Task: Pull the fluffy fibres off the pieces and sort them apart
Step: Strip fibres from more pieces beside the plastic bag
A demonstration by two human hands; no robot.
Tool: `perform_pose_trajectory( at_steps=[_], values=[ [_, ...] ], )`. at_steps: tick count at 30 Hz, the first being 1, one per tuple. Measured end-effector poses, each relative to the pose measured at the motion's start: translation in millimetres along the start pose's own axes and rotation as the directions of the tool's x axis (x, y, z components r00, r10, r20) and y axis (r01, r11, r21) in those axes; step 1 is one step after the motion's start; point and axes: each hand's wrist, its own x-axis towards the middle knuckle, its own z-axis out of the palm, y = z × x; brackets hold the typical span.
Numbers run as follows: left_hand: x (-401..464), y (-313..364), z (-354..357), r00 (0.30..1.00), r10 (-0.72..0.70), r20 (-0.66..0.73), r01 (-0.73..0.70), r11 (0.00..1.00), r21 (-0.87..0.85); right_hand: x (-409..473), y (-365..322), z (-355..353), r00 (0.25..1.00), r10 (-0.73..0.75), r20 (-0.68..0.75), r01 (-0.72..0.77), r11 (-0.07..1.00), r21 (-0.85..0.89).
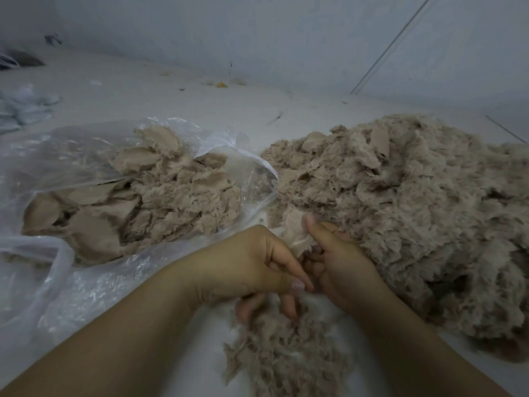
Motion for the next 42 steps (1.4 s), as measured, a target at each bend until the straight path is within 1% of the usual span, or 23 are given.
perform_pose_trajectory(
  at_steps=[2,4,5,6,7,9,12,16,18,21,22,23,25,26,27,28,30,32,34,35,37,40,42],
  values=[
    [5,0,2,0.956,0.039,-0.29,-0.027,0.999,0.047,0,0,1,1.0,-0.006,0.011,0.006,0.999,0.033],
    [14,-4,1,0.792,0.079,-0.606,-0.103,0.995,-0.006,0,1,2,1.0,-0.003,0.03,0.001,0.997,0.072],
    [17,-6,0,0.713,0.087,-0.696,-0.128,0.992,-0.006,1,1,2,0.999,-0.002,0.043,-0.002,0.996,0.091],
    [19,-7,0,0.671,0.098,-0.735,-0.116,0.993,0.026,1,1,1,0.998,-0.004,0.063,-0.002,0.995,0.102],
    [21,-7,2,0.668,0.107,-0.736,-0.083,0.994,0.069,1,1,1,0.996,-0.01,0.091,0.001,0.995,0.097],
    [24,-9,9,0.718,0.08,-0.691,-0.046,0.997,0.067,0,0,0,0.99,-0.025,0.139,0.017,0.998,0.061],
    [25,-9,16,0.732,0.134,-0.668,-0.139,0.989,0.046,1,1,-2,0.986,-0.044,0.162,0.044,0.999,0.004],
    [23,-8,14,0.589,0.225,-0.776,-0.307,0.951,0.044,2,2,-3,0.99,-0.046,0.133,0.058,0.995,-0.087],
    [22,-5,10,0.528,0.225,-0.819,-0.306,0.95,0.063,2,2,-3,0.992,-0.059,0.113,0.072,0.99,-0.12],
    [15,-4,-6,0.375,0.287,-0.881,-0.153,0.957,0.246,2,2,-2,0.995,-0.068,0.077,0.077,0.989,-0.123],
    [11,-4,-15,0.314,0.361,-0.878,-0.045,0.93,0.366,2,2,-1,0.995,-0.067,0.068,0.075,0.991,-0.115],
    [7,-5,-25,0.286,0.438,-0.852,0.092,0.873,0.479,2,2,-1,0.996,-0.067,0.059,0.073,0.992,-0.104],
    [0,-10,-39,0.367,0.459,-0.809,0.401,0.706,0.583,2,3,-1,0.997,-0.068,0.043,0.072,0.993,-0.092],
    [-2,-13,-42,0.405,0.403,-0.821,0.554,0.606,0.571,2,4,-1,0.997,-0.069,0.037,0.072,0.993,-0.09],
    [-2,-16,-43,0.406,0.36,-0.84,0.677,0.499,0.541,3,5,-2,0.997,-0.071,0.032,0.073,0.993,-0.089],
    [-1,-18,-42,0.402,0.345,-0.848,0.75,0.407,0.521,3,5,-2,0.997,-0.072,0.027,0.074,0.993,-0.088],
    [2,-21,-42,0.418,0.382,-0.824,0.775,0.322,0.543,5,6,-3,0.997,-0.073,0.019,0.075,0.994,-0.084],
    [5,-25,-45,0.489,0.346,-0.801,0.754,0.294,0.588,5,6,-2,0.996,-0.082,0.023,0.084,0.993,-0.08],
    [6,-32,-46,0.573,0.172,-0.801,0.748,0.29,0.597,4,6,-1,0.995,-0.093,0.025,0.094,0.992,-0.082],
    [7,-35,-46,0.587,0.11,-0.802,0.758,0.273,0.593,4,6,-1,0.995,-0.094,0.022,0.096,0.992,-0.083],
    [7,-39,-46,0.587,0.102,-0.803,0.758,0.279,0.589,4,6,-1,0.995,-0.093,0.019,0.095,0.992,-0.083],
    [9,-34,-45,0.539,0.233,-0.809,0.729,0.352,0.587,4,5,0,0.996,-0.092,0.017,0.093,0.992,-0.08],
    [10,-31,-41,0.532,0.262,-0.805,0.728,0.344,0.593,3,5,1,0.996,-0.087,0.019,0.088,0.993,-0.076]
  ],
)
